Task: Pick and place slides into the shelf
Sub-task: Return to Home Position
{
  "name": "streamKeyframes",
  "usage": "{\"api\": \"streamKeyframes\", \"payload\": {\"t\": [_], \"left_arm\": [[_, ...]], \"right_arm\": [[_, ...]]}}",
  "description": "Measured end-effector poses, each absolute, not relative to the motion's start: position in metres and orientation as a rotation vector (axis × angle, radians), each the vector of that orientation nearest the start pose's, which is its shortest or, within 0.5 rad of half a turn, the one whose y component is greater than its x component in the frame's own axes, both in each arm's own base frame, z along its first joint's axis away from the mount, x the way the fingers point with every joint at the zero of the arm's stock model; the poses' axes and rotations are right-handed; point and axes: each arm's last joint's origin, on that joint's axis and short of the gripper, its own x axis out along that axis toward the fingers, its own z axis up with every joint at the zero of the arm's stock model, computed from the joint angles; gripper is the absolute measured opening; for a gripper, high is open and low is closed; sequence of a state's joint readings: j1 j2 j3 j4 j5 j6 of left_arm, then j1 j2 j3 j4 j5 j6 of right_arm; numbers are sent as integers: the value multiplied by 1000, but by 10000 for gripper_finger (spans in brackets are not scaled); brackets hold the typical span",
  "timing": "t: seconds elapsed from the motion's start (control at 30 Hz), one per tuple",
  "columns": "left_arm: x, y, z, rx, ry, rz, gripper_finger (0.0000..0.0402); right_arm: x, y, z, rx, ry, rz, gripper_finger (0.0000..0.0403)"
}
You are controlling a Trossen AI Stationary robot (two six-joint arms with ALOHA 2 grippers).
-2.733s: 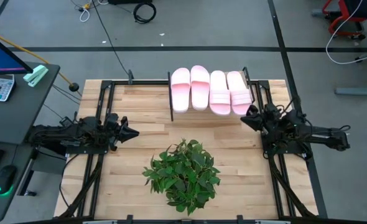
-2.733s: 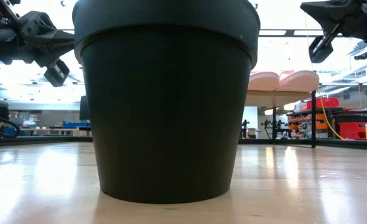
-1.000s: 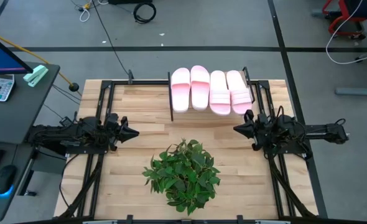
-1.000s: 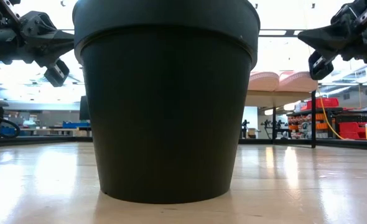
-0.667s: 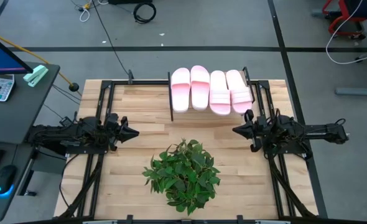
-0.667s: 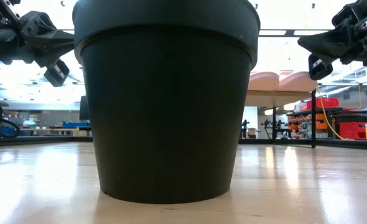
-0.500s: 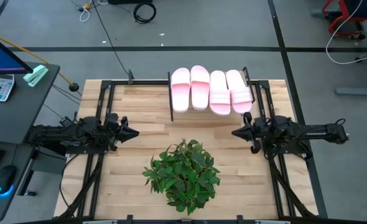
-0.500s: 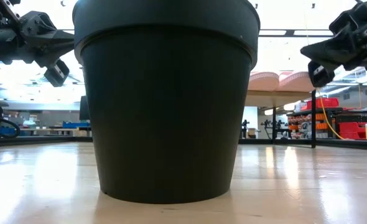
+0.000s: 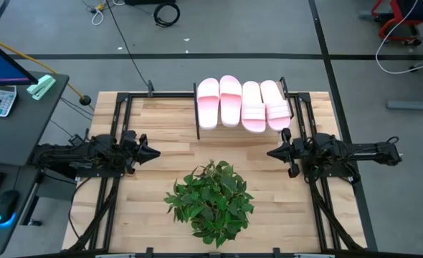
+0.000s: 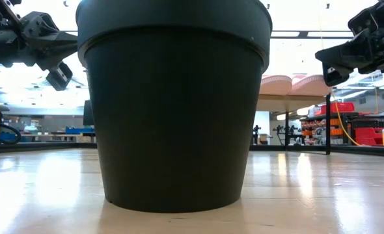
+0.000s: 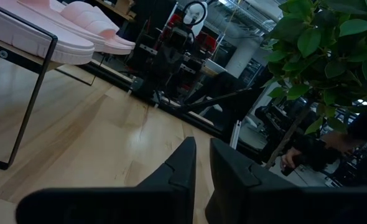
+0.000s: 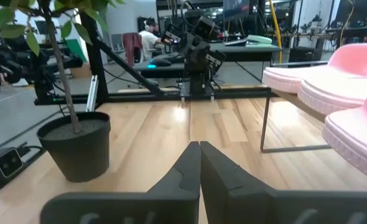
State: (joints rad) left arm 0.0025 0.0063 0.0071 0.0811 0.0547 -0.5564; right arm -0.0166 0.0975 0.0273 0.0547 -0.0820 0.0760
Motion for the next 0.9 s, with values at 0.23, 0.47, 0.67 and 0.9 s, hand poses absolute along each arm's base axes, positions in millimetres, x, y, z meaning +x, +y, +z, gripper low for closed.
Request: {"api": "streamKeyframes", "payload": {"t": [0.23, 0.47, 0.67, 0.9], "left_arm": [[97, -1, 173, -554, -65, -74, 56], [97, -1, 173, -554, -65, -74, 46], [97, -1, 173, -554, -65, -73, 49], [97, -1, 173, -554, -65, -74, 57]], "right_arm": [[102, 1, 169, 76, 36, 61, 10], [102, 1, 168, 87, 50, 61, 13], [102, 1, 168, 88, 50, 61, 13], [102, 1, 168, 88, 49, 61, 16]]}}
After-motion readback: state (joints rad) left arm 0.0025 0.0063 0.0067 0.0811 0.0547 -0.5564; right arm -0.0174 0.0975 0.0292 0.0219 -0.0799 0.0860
